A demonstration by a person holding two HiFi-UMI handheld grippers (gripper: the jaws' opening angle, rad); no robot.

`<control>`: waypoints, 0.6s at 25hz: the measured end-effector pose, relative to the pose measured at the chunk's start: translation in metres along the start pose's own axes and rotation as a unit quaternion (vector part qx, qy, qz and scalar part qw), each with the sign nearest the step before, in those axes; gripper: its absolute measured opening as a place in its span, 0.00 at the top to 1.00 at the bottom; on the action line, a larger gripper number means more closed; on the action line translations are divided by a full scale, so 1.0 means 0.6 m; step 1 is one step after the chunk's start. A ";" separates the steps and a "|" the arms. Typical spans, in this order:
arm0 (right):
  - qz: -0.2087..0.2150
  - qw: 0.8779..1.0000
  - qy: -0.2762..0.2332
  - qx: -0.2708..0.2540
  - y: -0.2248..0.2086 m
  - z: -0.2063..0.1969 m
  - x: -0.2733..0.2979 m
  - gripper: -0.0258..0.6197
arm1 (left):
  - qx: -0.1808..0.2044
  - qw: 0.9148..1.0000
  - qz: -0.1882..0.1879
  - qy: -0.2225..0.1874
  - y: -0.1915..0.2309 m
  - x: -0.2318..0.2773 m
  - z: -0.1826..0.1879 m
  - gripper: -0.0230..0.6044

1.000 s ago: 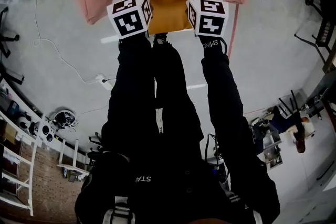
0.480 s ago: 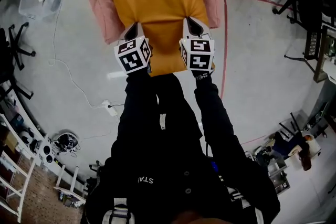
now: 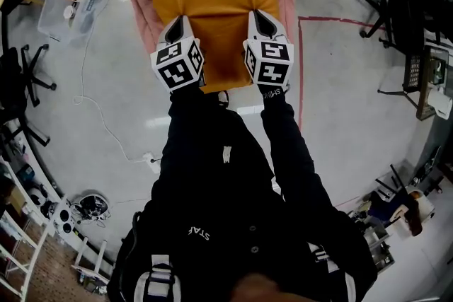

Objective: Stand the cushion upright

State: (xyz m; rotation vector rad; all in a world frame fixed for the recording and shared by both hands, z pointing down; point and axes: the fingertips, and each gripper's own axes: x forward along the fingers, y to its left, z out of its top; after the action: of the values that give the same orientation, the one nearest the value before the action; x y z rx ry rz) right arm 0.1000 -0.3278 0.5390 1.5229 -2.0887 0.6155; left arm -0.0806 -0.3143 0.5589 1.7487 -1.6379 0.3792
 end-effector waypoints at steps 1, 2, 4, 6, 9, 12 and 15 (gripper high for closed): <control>-0.004 1.000 -0.008 -0.002 -0.001 0.022 0.013 0.93 | 0.000 1.000 -0.003 -0.007 0.001 0.012 0.023 0.96; -0.007 1.000 -0.015 -0.002 -0.005 0.044 0.029 0.93 | 0.001 1.000 -0.005 -0.014 0.001 0.025 0.046 0.96; -0.014 1.000 -0.027 -0.001 -0.016 0.086 0.061 0.93 | 0.004 1.000 -0.010 -0.026 -0.002 0.055 0.091 0.96; -0.020 0.999 -0.041 0.002 -0.030 0.127 0.091 0.93 | 0.010 0.999 -0.013 -0.040 -0.009 0.085 0.135 0.96; -0.035 0.996 -0.077 0.009 -0.048 0.192 0.133 0.93 | 0.018 0.997 -0.016 -0.070 -0.017 0.128 0.208 0.96; -0.044 0.993 -0.105 0.016 -0.058 0.236 0.177 0.93 | 0.022 0.994 -0.018 -0.103 -0.015 0.165 0.265 0.96; -0.042 0.994 -0.104 0.018 -0.065 0.242 0.241 0.93 | 0.026 0.993 -0.014 -0.114 0.000 0.219 0.282 0.96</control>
State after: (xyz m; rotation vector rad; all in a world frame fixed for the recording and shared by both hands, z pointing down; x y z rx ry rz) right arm 0.0819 -0.5341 0.5173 1.7507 -2.1624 0.4831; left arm -0.1018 -0.5244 0.5226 1.9088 -1.7733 0.2174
